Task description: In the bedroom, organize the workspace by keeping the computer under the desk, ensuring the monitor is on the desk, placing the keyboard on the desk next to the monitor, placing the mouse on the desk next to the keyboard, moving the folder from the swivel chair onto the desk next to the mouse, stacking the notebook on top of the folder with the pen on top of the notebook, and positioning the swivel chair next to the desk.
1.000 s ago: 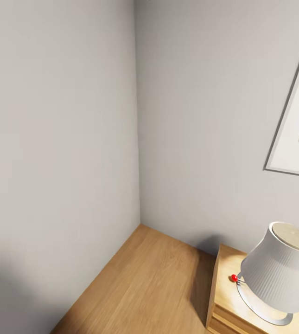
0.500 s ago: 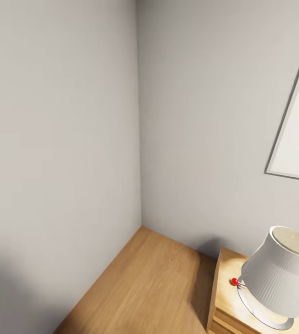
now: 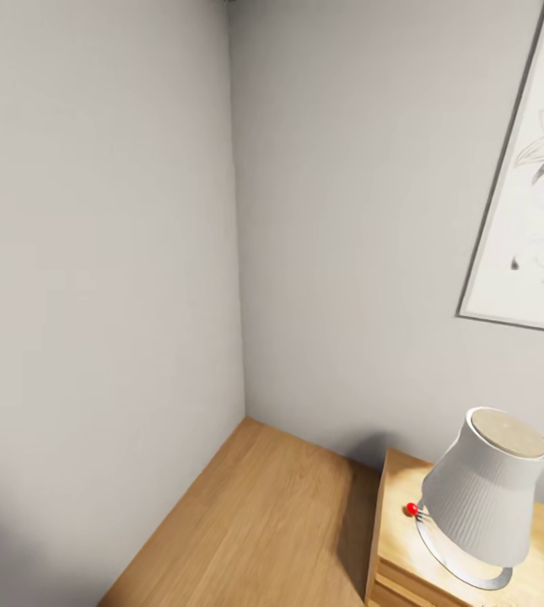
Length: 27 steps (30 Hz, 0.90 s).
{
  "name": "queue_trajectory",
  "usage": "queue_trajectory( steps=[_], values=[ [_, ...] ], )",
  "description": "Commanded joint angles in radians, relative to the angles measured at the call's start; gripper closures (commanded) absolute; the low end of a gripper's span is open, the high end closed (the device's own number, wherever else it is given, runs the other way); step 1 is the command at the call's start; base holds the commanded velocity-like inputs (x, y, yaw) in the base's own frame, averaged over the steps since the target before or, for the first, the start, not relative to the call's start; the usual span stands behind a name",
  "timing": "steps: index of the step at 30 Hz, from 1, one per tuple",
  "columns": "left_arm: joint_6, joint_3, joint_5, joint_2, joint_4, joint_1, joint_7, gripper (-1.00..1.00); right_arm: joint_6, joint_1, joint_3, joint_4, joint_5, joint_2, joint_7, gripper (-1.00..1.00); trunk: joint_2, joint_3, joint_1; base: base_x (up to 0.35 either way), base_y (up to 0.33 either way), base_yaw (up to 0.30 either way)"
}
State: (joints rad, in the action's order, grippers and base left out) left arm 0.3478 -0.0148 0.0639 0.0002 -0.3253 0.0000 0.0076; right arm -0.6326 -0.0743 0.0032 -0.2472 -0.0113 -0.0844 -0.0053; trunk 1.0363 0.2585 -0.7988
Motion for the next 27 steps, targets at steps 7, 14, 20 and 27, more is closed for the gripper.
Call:
queue_trajectory(
  steps=[7,14,20,27],
  values=[
    [0.006,0.000,0.007,0.000,0.003,0.000,0.000,-1.00,-0.008,-0.001,0.001,0.006,-0.003,0.001,-0.001,-1.00,0.001,-0.008,0.000,0.000,0.000,-0.170],
    [0.005,0.003,0.007,0.001,0.030,0.000,0.000,-1.00,-0.009,-0.001,0.001,0.008,-0.007,-0.001,-0.003,-1.00,0.001,-0.015,0.000,0.000,0.000,-0.118],
    [0.004,0.003,0.008,0.001,0.036,0.000,0.000,-1.00,-0.009,-0.001,0.001,0.007,-0.006,0.000,-0.005,-1.00,0.001,-0.018,0.000,-0.116,0.074,-0.118],
    [0.004,0.004,0.008,0.000,0.037,0.000,-0.001,-1.00,-0.012,-0.001,-0.003,0.005,-0.004,-0.001,-0.009,-1.00,0.001,-0.019,0.000,-0.144,0.145,-0.083]
  ],
)
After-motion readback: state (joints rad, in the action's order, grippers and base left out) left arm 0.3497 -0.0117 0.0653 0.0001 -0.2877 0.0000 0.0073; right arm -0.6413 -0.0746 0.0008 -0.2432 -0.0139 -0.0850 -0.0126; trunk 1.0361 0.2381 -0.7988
